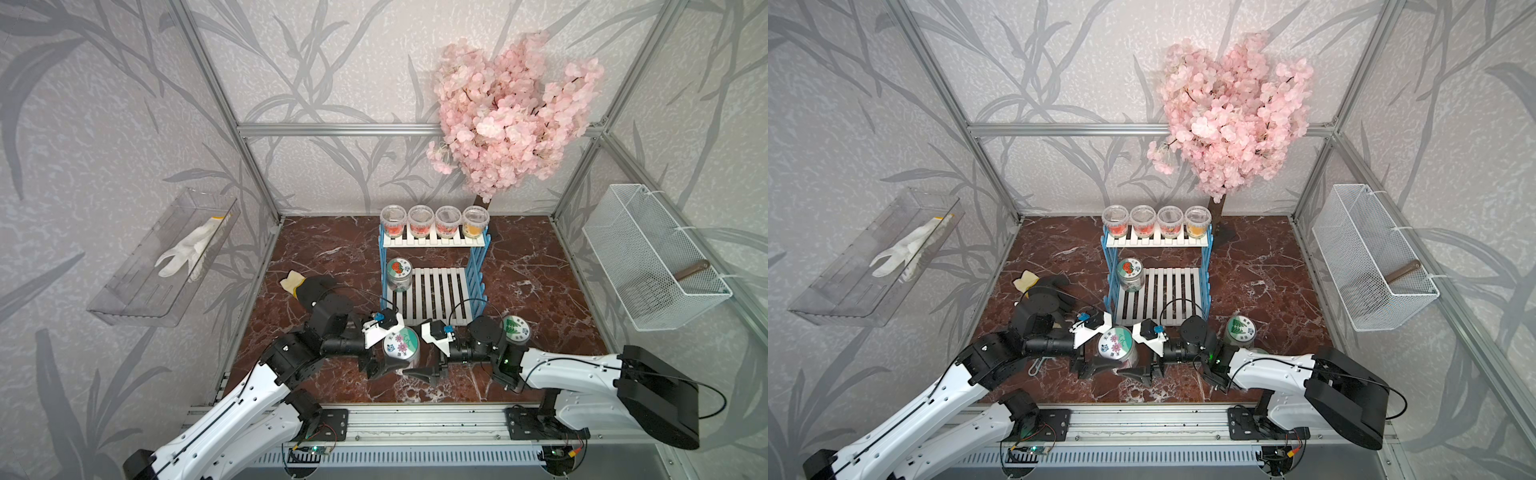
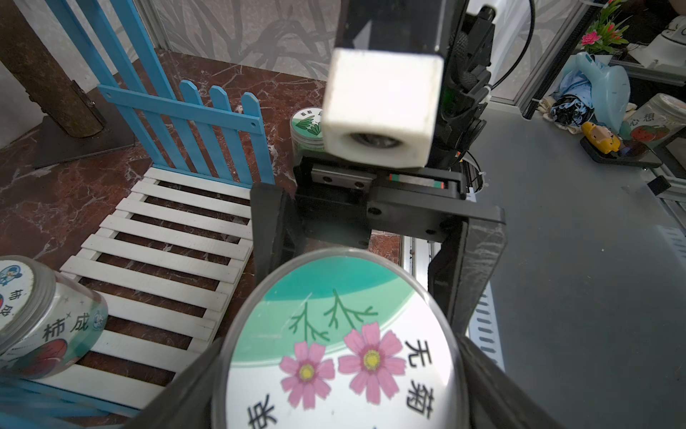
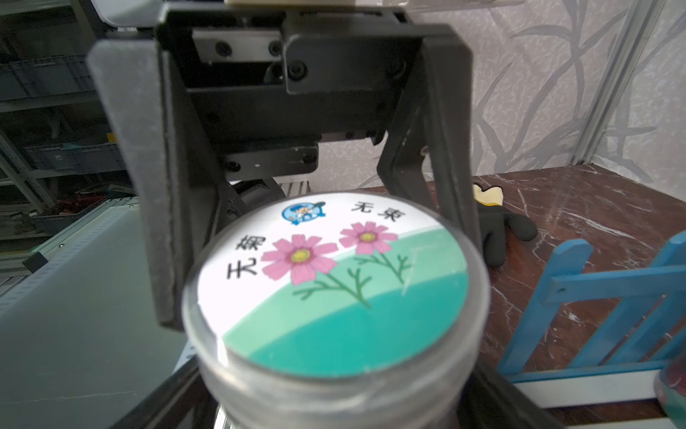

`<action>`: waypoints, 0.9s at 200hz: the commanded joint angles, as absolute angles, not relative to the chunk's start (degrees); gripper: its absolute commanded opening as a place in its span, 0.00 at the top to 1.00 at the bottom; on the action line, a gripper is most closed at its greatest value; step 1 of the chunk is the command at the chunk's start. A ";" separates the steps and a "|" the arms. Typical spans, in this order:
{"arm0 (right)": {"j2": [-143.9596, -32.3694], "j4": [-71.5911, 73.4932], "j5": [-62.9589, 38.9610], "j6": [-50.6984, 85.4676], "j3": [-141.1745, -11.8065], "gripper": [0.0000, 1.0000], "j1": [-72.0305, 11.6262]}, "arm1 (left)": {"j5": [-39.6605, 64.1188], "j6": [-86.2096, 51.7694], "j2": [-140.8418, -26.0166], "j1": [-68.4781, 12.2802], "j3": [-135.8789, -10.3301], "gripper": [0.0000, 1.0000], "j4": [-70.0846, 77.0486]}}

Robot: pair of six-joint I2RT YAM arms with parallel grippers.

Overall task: Place the seed container on the shelf
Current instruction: Pick up the seed jar at the center of the board.

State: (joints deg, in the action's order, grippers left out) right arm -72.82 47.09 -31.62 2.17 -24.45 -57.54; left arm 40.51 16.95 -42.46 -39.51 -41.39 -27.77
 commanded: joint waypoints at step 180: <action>-75.51 46.54 -30.81 6.52 -26.51 0.18 -57.66 | 36.99 12.22 -37.75 -39.71 -37.16 0.03 -20.69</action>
